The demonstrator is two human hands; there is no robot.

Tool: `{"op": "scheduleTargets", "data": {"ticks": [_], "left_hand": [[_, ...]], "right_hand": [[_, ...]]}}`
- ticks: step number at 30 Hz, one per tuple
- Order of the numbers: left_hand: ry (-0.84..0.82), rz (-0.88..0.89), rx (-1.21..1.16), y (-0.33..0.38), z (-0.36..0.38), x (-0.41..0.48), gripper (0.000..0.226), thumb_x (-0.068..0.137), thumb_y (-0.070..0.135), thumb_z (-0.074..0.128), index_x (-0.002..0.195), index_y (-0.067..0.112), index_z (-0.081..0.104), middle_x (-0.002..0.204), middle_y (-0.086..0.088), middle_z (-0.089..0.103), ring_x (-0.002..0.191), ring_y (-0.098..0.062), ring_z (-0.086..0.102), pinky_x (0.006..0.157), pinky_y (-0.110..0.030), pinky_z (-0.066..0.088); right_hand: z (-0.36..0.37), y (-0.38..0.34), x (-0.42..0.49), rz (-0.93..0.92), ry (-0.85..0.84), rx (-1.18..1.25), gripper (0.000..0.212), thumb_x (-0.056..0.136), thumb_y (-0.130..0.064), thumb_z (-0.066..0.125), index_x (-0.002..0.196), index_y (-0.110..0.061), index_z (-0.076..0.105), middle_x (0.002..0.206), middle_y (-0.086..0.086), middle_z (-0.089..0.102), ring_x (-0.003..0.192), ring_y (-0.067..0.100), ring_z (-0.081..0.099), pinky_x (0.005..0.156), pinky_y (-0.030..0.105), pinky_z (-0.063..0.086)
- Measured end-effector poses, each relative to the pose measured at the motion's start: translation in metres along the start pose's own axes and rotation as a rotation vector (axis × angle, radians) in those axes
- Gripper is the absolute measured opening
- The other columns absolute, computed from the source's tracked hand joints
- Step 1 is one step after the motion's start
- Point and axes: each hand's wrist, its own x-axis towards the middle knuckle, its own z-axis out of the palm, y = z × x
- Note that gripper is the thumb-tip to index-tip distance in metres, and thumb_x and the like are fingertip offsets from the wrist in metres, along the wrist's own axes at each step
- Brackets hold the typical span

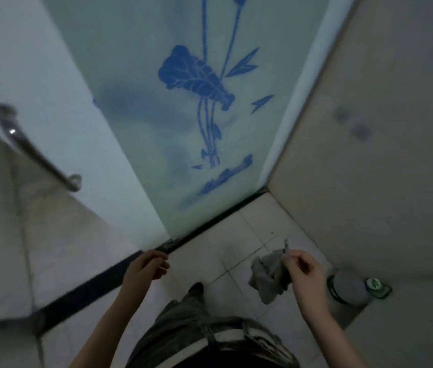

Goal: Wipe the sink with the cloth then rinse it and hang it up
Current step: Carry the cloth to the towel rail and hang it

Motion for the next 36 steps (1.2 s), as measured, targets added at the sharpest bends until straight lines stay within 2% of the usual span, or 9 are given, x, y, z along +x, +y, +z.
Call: {"op": "scheduleTargets", "data": {"ticks": [3, 7, 11, 17, 20, 22, 27, 32, 36], "left_hand": [[-0.071, 0.021, 0.062, 0.037, -0.006, 0.055, 0.023, 0.095, -0.004, 0.047, 0.084, 0.001, 0.067, 0.077, -0.019, 0.067, 0.07, -0.03, 0.06, 0.06, -0.025, 0.052], [-0.231, 0.112, 0.166, 0.095, 0.027, 0.122, 0.02, 0.094, -0.006, 0.047, 0.087, -0.006, 0.066, 0.076, -0.02, 0.067, 0.068, -0.027, 0.06, 0.057, -0.016, 0.051], [-0.35, 0.162, 0.21, 0.145, 0.106, 0.173, 0.021, 0.095, -0.006, 0.047, 0.088, -0.007, 0.066, 0.076, -0.02, 0.068, 0.067, -0.028, 0.061, 0.056, -0.013, 0.051], [-0.565, 0.278, 0.201, 0.224, 0.269, 0.187, 0.02, 0.094, -0.007, 0.047, 0.084, -0.003, 0.064, 0.069, -0.011, 0.068, 0.065, -0.02, 0.063, 0.056, -0.012, 0.051], [-0.689, 0.356, 0.173, 0.271, 0.344, 0.174, 0.009, 0.083, 0.01, 0.058, 0.079, 0.009, 0.066, 0.061, 0.001, 0.071, 0.058, -0.006, 0.064, 0.064, -0.025, 0.052], [-0.771, 0.422, 0.127, 0.306, 0.387, 0.162, 0.012, 0.078, 0.016, 0.056, 0.08, 0.011, 0.066, 0.063, 0.002, 0.071, 0.06, -0.007, 0.064, 0.066, -0.027, 0.052], [-0.975, 0.739, 0.137, 0.405, 0.469, 0.118, 0.017, 0.081, 0.018, 0.053, 0.089, 0.015, 0.067, 0.076, 0.006, 0.07, 0.07, -0.009, 0.064, 0.067, -0.017, 0.051], [-1.189, 1.144, 0.231, 0.496, 0.514, 0.088, 0.027, 0.091, 0.029, 0.053, 0.115, 0.031, 0.064, 0.116, 0.009, 0.063, 0.109, -0.006, 0.059, 0.091, -0.013, 0.044], [-1.305, 1.306, 0.22, 0.558, 0.529, 0.061, 0.024, 0.089, 0.039, 0.056, 0.096, 0.018, 0.065, 0.091, 0.01, 0.065, 0.09, -0.004, 0.061, 0.081, -0.022, 0.045]], "right_hand": [[0.0, -0.019, 0.023, -0.032, 0.148, 0.048, 0.016, 0.092, 0.002, 0.058, 0.078, 0.006, 0.062, 0.076, 0.029, 0.062, 0.063, 0.02, 0.055, 0.062, 0.033, 0.049], [-0.019, -0.043, 0.062, -0.042, 0.351, 0.108, 0.014, 0.091, 0.004, 0.058, 0.078, 0.007, 0.062, 0.061, -0.005, 0.063, 0.06, 0.002, 0.055, 0.058, 0.012, 0.045], [-0.058, -0.059, 0.108, -0.074, 0.493, 0.18, 0.022, 0.089, 0.005, 0.061, 0.072, -0.007, 0.064, 0.06, -0.012, 0.061, 0.06, -0.001, 0.054, 0.058, 0.011, 0.043], [-0.135, -0.085, 0.174, -0.166, 0.452, 0.234, 0.021, 0.091, 0.001, 0.061, 0.078, -0.014, 0.064, 0.069, -0.005, 0.06, 0.067, 0.005, 0.053, 0.062, 0.015, 0.042], [-0.175, -0.107, 0.2, -0.216, 0.397, 0.197, 0.023, 0.091, 0.004, 0.06, 0.077, -0.014, 0.062, 0.066, 0.005, 0.05, 0.063, 0.006, 0.045, 0.057, 0.016, 0.037], [-0.201, -0.123, 0.215, -0.258, 0.364, 0.151, 0.024, 0.09, 0.005, 0.06, 0.075, -0.013, 0.062, 0.06, -0.004, 0.048, 0.057, 0.003, 0.042, 0.054, 0.015, 0.033], [-0.261, -0.168, 0.244, -0.354, 0.321, 0.023, 0.011, 0.085, -0.013, 0.064, 0.074, -0.015, 0.063, 0.06, -0.009, 0.049, 0.059, 0.004, 0.043, 0.055, 0.019, 0.032], [-0.313, -0.239, 0.252, -0.463, 0.336, -0.016, 0.012, 0.084, -0.019, 0.062, 0.08, -0.008, 0.067, 0.07, 0.0, 0.06, 0.07, 0.012, 0.054, 0.063, 0.026, 0.039], [-0.349, -0.303, 0.247, -0.554, 0.371, -0.031, 0.014, 0.084, -0.019, 0.064, 0.083, -0.007, 0.071, 0.077, 0.005, 0.066, 0.075, 0.013, 0.06, 0.068, 0.024, 0.044]]}}
